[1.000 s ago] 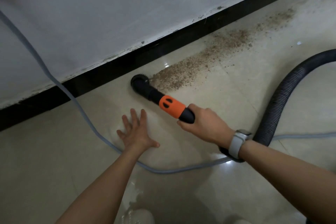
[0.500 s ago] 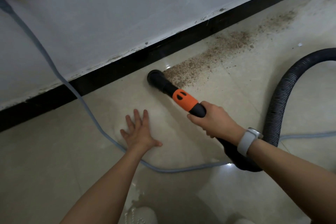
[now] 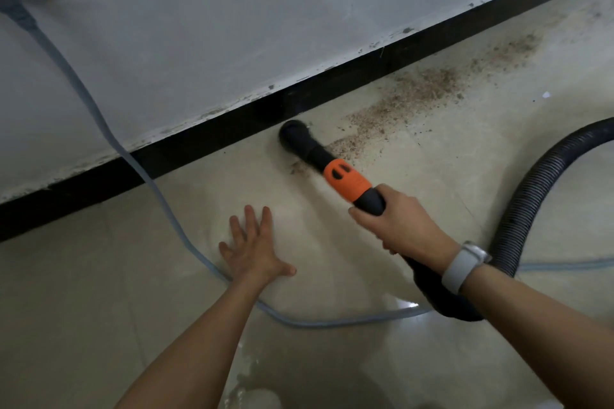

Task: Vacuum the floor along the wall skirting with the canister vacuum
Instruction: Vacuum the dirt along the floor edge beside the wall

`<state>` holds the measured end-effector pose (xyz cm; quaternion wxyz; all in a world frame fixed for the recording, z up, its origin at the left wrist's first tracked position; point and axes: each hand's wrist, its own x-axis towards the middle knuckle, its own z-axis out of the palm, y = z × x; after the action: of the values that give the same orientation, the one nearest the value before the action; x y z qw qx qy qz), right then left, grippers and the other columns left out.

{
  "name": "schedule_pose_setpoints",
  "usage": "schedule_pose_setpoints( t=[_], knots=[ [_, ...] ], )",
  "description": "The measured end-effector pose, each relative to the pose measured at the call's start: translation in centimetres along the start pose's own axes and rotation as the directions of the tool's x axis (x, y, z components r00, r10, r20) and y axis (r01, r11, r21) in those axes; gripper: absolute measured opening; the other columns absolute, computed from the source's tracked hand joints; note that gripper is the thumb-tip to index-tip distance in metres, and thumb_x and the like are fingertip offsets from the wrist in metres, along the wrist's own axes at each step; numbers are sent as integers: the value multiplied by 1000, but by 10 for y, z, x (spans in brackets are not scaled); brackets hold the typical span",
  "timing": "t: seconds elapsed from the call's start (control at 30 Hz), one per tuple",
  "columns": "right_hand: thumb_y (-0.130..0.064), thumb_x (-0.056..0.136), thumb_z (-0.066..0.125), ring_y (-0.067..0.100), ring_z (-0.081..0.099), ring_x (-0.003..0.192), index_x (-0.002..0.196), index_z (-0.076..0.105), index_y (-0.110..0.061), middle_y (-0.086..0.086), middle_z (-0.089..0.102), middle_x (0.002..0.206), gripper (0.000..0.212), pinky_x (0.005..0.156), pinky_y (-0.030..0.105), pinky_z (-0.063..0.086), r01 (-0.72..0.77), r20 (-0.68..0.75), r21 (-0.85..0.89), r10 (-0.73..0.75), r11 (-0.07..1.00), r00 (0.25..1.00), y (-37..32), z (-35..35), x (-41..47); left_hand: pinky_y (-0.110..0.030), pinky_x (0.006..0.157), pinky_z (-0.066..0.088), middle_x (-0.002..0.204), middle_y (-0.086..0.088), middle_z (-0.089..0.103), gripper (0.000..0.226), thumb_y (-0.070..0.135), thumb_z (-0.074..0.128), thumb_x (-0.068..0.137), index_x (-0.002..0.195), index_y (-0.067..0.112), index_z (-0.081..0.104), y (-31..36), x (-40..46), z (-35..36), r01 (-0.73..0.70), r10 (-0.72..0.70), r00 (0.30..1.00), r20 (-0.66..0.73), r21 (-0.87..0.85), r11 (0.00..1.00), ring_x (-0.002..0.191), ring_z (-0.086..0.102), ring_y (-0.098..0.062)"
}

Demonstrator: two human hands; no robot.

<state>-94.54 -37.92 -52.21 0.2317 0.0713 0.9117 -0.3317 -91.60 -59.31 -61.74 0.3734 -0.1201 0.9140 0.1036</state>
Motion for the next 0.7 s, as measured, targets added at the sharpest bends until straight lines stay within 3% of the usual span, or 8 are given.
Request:
schedule_pose_setpoints(
  t=[0.13,0.33,0.53,0.7],
  knots=[
    [-47,84,62,25,60,71,92,50,-21,2,60,78,29,63,35,48,180,153,-151,-157,972,976,-23,21,-3,-57,114,8,153,1,-33,128,53,77,67,147,30,-20,1,0,-1,3,-3,1000,-15,10,1000,142,-25,-29],
    [-42,88,58,23,56,68,93,45,-19,-4,51,72,26,58,32,44,285,278,-176,-231,942,932,-54,50,1,-55,115,2,157,-1,-24,119,58,70,71,151,24,-12,-6,0,7,-19,20,999,-30,14,1000,143,-24,-27],
    [-40,92,54,23,53,65,104,47,-15,1,52,77,29,57,31,42,365,263,-289,-294,885,919,-65,63,13,-53,115,0,157,1,-22,119,61,68,72,150,24,-14,-9,-5,8,-43,42,997,-62,-10,999,143,-23,-25],
    [-41,90,56,25,53,67,96,42,-19,0,52,75,27,58,31,41,284,197,-288,-234,914,952,-60,49,29,-53,115,0,154,2,-29,119,60,69,72,149,27,-15,-10,-5,7,-47,46,997,-55,-6,999,142,-25,-25]
  ],
)
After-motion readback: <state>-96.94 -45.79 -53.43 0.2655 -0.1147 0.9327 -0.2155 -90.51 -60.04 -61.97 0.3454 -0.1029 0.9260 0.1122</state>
